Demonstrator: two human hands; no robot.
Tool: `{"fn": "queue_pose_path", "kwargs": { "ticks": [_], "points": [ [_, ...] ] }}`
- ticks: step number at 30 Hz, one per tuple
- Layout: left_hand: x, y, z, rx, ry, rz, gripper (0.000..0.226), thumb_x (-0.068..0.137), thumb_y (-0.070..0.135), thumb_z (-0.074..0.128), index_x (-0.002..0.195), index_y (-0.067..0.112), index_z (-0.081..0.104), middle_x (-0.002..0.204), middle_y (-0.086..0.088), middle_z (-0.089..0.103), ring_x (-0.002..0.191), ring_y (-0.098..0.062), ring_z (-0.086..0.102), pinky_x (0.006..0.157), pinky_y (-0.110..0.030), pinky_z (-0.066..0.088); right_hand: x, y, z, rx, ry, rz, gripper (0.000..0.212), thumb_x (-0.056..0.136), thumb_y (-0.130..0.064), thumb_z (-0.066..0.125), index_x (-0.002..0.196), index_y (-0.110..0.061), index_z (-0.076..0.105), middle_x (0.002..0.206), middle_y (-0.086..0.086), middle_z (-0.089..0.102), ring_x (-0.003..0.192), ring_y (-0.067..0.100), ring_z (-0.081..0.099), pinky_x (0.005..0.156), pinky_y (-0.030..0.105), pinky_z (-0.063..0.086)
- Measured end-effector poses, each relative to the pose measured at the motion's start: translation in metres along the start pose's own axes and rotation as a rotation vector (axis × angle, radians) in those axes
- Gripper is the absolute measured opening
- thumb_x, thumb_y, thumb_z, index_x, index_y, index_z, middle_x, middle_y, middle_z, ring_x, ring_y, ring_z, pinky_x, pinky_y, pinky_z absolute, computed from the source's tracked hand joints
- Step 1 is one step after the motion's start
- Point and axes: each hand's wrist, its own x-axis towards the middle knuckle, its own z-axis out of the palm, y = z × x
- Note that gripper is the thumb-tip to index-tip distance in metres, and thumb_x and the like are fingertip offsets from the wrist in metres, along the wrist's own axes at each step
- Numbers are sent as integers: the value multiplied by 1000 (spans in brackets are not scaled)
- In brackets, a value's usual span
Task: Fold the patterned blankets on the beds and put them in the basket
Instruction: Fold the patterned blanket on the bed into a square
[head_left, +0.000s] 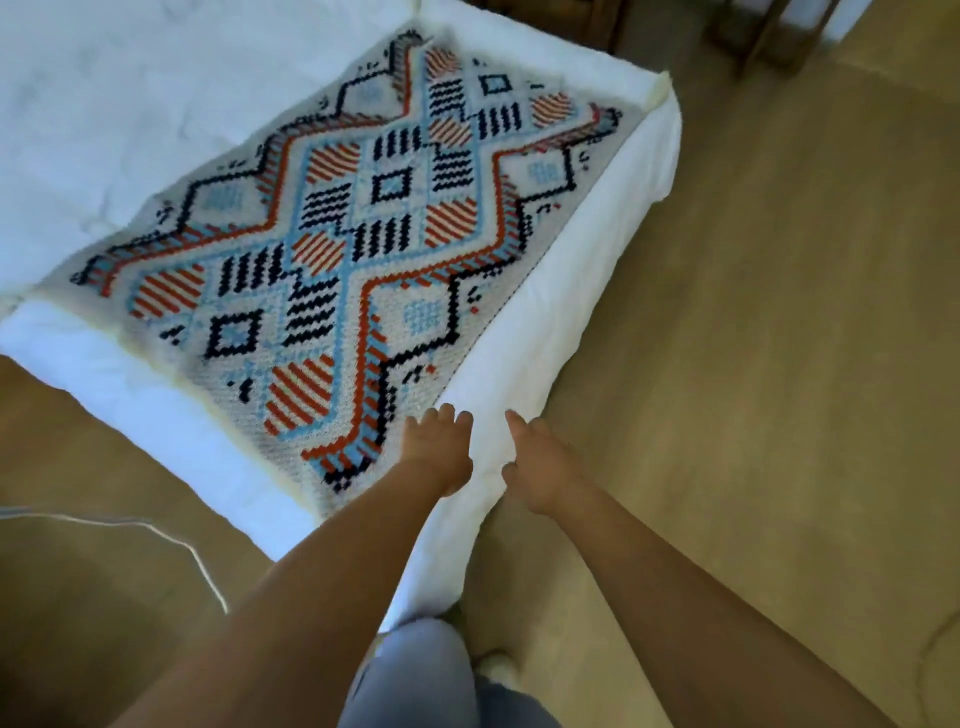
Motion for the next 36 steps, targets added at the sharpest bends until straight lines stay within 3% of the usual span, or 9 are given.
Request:
{"fn": "queue_pose_path", "kwargs": {
  "ticks": [9,15,20,28,36],
  "points": [
    [123,36,-112,-64,95,-28,54,92,28,43,140,12,25,145,-12,29,129,-31,33,100,-44,33,95,61,-141,-128,95,-74,65,93,-30,40,148,-18,5,141,11,35,126,30,34,103,41,36],
    [232,80,-194,-120,120,-7,60,91,29,45,143,14,20,146,-12,30,130,-31,35,100,-43,36,179,99,-242,-212,113,-87,69,93,-34,41,148,-19,1,155,12,13,140,30,15,115,43,16],
    [320,135,-251,-102,114,16,62,92,32,45,144,14,16,148,-12,26,133,-31,31,101,-43,35,241,159,-325,-227,161,-62,68,94,-34,40,148,-22,1,158,8,5,144,29,5,117,44,10],
    [444,202,-328,-276,90,-172,63,92,30,44,145,14,14,150,-12,22,133,-32,29,103,-45,32,350,260,-460,-446,92,-134,67,95,-32,39,148,-23,-1,158,7,1,144,27,3,116,48,7],
    [544,191,-365,-532,53,-395,63,95,34,41,147,16,11,152,-11,19,134,-32,28,104,-46,32,492,261,-539,-505,-16,-254,63,96,-36,35,148,-17,5,156,10,11,142,29,12,115,43,17]
  ]
}}
